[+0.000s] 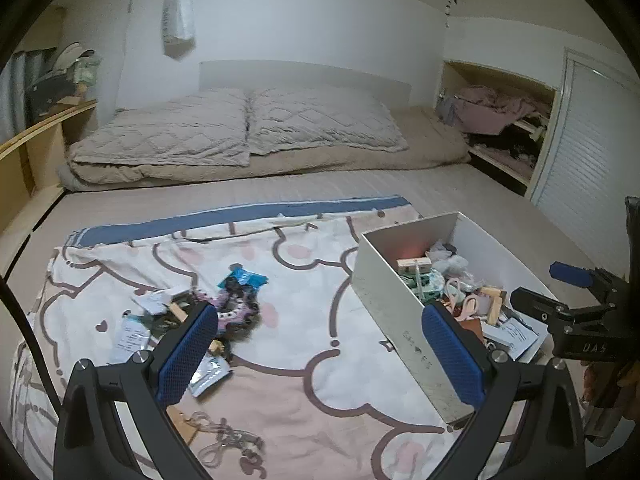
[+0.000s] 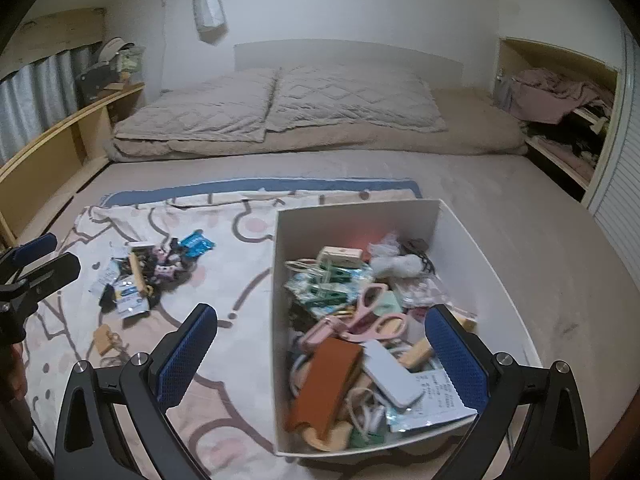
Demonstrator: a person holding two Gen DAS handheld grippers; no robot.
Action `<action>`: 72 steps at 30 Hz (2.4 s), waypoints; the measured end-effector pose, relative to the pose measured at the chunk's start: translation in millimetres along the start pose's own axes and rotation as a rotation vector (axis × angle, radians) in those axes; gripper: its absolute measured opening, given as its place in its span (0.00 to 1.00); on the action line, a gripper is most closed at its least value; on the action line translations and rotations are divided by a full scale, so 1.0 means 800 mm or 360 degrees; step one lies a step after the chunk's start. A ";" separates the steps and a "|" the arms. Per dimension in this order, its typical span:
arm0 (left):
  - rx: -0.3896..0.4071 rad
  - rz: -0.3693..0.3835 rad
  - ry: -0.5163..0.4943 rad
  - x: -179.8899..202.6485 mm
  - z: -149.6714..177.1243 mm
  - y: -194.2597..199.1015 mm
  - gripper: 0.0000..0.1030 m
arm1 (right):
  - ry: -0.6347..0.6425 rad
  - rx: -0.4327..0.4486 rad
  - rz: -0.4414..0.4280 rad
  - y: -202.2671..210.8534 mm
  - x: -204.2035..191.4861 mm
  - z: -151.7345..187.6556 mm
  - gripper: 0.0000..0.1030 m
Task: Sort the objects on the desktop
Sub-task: 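Move both open tools back from the box toward the pile on the blanket, then lower the left tool over the wooden coaster while the right tool reaches the clear scissors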
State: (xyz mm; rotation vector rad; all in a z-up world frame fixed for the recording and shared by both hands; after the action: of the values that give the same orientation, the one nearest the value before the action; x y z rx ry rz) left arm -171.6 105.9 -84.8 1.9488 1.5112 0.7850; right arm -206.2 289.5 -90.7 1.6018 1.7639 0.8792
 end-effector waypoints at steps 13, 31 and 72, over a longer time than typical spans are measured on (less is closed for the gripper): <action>0.0055 -0.0101 0.0079 -0.059 0.011 0.032 1.00 | 0.0120 0.0024 -0.0097 -0.001 -0.069 -0.009 1.00; -0.0021 -0.0215 0.0209 -0.122 0.037 0.032 1.00 | 0.0270 0.0000 -0.0191 -0.011 -0.131 -0.004 1.00; -0.0364 -0.0418 0.0446 -0.257 0.086 -0.060 1.00 | 0.0562 -0.0214 -0.0375 -0.092 -0.255 0.018 1.00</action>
State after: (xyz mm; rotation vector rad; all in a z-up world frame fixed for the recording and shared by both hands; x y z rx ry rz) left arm -193.4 -88.0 -190.2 1.4844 1.7103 1.0924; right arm -219.1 83.5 -159.1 1.1758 2.0327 1.1901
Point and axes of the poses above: each gripper's, at about its wrist camera, not at the fingertips, and y roughly against the way its jaws point, x to its right, z to its underside, the point moved 7 cm from there along -y, roughly the way its jaws point, and after that the axes turned 11 degrees about -x, right-handed, at the moved point
